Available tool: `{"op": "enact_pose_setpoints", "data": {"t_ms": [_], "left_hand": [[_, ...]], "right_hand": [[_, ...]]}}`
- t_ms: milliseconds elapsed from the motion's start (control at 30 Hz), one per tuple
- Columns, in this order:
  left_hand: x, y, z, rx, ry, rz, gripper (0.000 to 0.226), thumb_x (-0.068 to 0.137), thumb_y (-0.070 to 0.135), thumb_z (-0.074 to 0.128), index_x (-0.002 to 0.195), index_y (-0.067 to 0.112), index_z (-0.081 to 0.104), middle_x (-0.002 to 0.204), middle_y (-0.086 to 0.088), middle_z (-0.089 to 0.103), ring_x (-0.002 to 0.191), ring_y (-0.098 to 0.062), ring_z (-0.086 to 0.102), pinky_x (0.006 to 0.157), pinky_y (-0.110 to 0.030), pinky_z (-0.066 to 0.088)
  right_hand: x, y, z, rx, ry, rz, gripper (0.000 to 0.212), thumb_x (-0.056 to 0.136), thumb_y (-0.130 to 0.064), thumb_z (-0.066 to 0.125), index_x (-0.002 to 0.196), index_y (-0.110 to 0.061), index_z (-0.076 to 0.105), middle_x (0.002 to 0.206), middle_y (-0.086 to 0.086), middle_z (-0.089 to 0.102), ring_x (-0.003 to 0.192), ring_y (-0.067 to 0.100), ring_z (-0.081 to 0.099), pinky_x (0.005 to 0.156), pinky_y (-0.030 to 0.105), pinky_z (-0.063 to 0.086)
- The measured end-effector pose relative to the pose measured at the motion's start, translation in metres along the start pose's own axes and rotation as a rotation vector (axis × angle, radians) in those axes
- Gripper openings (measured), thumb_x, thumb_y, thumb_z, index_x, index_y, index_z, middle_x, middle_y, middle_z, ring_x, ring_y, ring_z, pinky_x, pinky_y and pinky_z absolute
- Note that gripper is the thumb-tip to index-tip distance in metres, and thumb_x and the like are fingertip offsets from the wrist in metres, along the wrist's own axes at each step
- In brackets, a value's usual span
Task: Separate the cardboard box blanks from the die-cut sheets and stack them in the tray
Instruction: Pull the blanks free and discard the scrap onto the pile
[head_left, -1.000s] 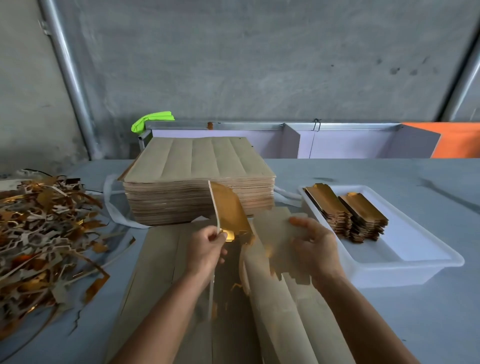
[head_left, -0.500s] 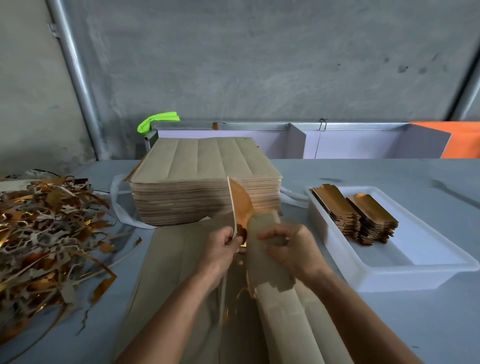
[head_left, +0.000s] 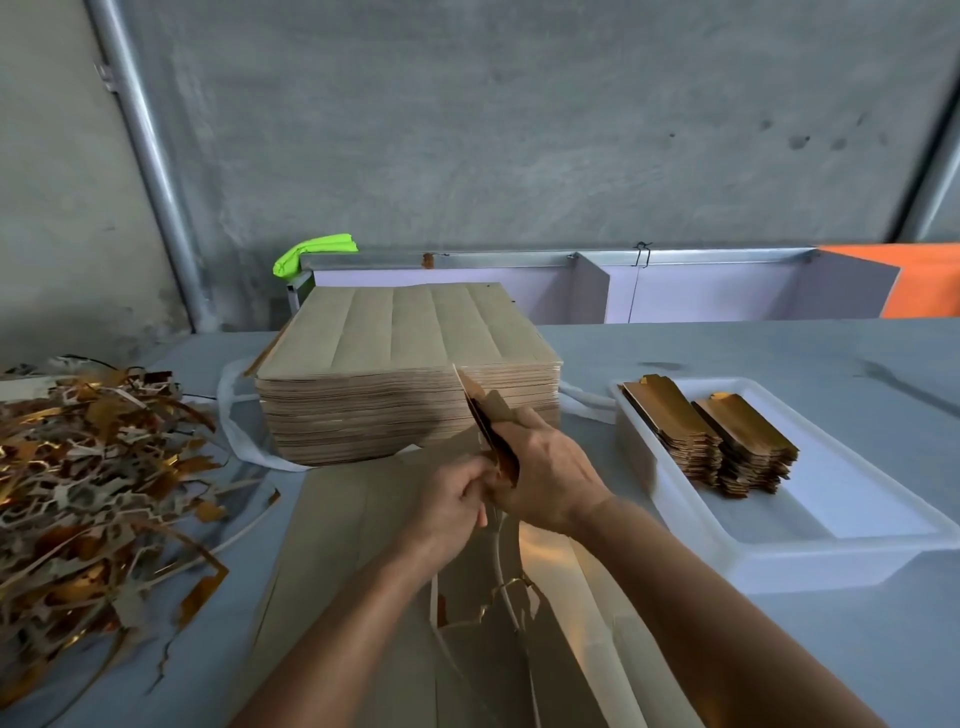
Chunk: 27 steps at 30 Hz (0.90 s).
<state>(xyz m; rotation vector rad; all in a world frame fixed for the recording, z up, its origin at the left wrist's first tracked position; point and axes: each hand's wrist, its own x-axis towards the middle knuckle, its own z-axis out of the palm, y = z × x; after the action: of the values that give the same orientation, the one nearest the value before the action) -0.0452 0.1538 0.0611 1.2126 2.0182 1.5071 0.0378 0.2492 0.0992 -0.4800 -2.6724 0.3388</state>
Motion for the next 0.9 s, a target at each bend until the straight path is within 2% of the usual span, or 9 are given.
{"op": "enact_pose_setpoints", "data": {"t_ms": [200, 333, 400, 433, 500, 633, 767, 833, 900], "left_hand": [[0.003, -0.005, -0.005, 0.280, 0.123, 0.141, 0.026, 0.095, -0.002, 0.043, 0.086, 0.008, 0.065, 0.067, 0.013, 0.053, 0.053, 0.002, 0.050, 0.053, -0.009, 0.036], [0.006, -0.017, -0.015, 0.235, 0.211, -0.038, 0.030, 0.100, 0.005, 0.036, 0.082, 0.014, 0.058, 0.082, -0.010, 0.063, 0.054, -0.011, 0.051, 0.055, -0.019, 0.039], [0.006, -0.019, -0.016, 0.229, 0.153, 0.008, 0.027, 0.099, 0.004, 0.036, 0.083, 0.009, 0.057, 0.103, -0.006, 0.061, 0.066, -0.007, 0.053, 0.061, -0.015, 0.040], [0.006, -0.018, -0.014, 0.222, 0.089, 0.050, 0.027, 0.099, 0.004, 0.036, 0.080, 0.008, 0.056, 0.118, 0.002, 0.055, 0.079, -0.005, 0.054, 0.064, -0.010, 0.040], [0.005, -0.012, -0.006, 0.231, -0.034, 0.096, 0.029, 0.100, 0.008, 0.038, 0.075, 0.011, 0.052, 0.136, 0.020, 0.036, 0.104, -0.003, 0.050, 0.072, -0.012, 0.044], [0.007, -0.009, 0.004, 0.269, -0.152, 0.163, 0.028, 0.101, 0.014, 0.037, 0.089, 0.004, 0.060, 0.146, 0.024, 0.028, 0.094, -0.005, 0.056, 0.085, -0.033, 0.052], [0.007, -0.012, -0.002, 0.270, -0.169, 0.161, 0.035, 0.100, 0.015, 0.039, 0.067, 0.017, 0.050, 0.129, 0.036, 0.033, 0.088, 0.024, 0.047, 0.077, -0.004, 0.041], [0.007, -0.015, -0.005, 0.242, -0.032, 0.161, 0.041, 0.099, 0.019, 0.045, 0.058, 0.026, 0.043, 0.098, 0.021, 0.054, 0.068, 0.012, 0.050, 0.063, -0.011, 0.038], [0.013, -0.016, -0.008, 0.276, 0.136, 0.127, 0.048, 0.095, 0.031, 0.052, 0.049, 0.023, 0.038, 0.055, 0.012, 0.044, 0.047, -0.003, 0.040, 0.054, -0.025, 0.031]], "right_hand": [[0.009, 0.004, 0.002, 0.037, -0.083, 0.002, 0.014, 0.090, -0.011, 0.057, 0.100, -0.007, 0.066, 0.099, 0.007, 0.062, 0.088, 0.023, 0.061, 0.080, 0.035, 0.053], [0.014, 0.021, -0.003, 0.014, 0.147, 0.245, 0.020, 0.087, -0.004, 0.058, 0.104, -0.011, 0.064, 0.091, 0.005, 0.063, 0.078, 0.021, 0.058, 0.066, 0.028, 0.050], [0.015, 0.025, 0.000, 0.026, 0.176, 0.369, 0.020, 0.086, -0.007, 0.060, 0.104, -0.014, 0.064, 0.088, 0.003, 0.061, 0.076, 0.020, 0.056, 0.065, 0.029, 0.049], [0.016, 0.025, 0.003, 0.040, 0.161, 0.385, 0.013, 0.088, -0.014, 0.060, 0.100, -0.014, 0.065, 0.086, 0.003, 0.061, 0.076, 0.021, 0.058, 0.066, 0.031, 0.051], [0.018, 0.019, 0.009, 0.078, 0.139, 0.379, 0.011, 0.088, -0.024, 0.060, 0.091, -0.015, 0.065, 0.085, 0.004, 0.061, 0.080, 0.023, 0.061, 0.072, 0.036, 0.053], [0.026, 0.015, 0.018, 0.040, 0.183, 0.353, 0.012, 0.090, -0.023, 0.055, 0.080, -0.017, 0.055, 0.079, 0.000, 0.054, 0.073, 0.019, 0.054, 0.067, 0.030, 0.047], [0.037, 0.021, 0.018, -0.031, 0.193, 0.374, 0.020, 0.093, -0.021, 0.047, 0.088, -0.010, 0.063, 0.081, 0.008, 0.059, 0.080, 0.030, 0.059, 0.064, 0.029, 0.036], [0.038, 0.028, 0.017, 0.038, 0.248, 0.405, 0.020, 0.093, -0.019, 0.047, 0.081, -0.012, 0.061, 0.077, 0.009, 0.059, 0.076, 0.031, 0.058, 0.062, 0.030, 0.036], [0.037, 0.030, 0.019, 0.104, 0.294, 0.364, 0.019, 0.091, -0.014, 0.049, 0.072, -0.016, 0.047, 0.065, 0.001, 0.050, 0.065, 0.026, 0.052, 0.058, 0.030, 0.038]]}}
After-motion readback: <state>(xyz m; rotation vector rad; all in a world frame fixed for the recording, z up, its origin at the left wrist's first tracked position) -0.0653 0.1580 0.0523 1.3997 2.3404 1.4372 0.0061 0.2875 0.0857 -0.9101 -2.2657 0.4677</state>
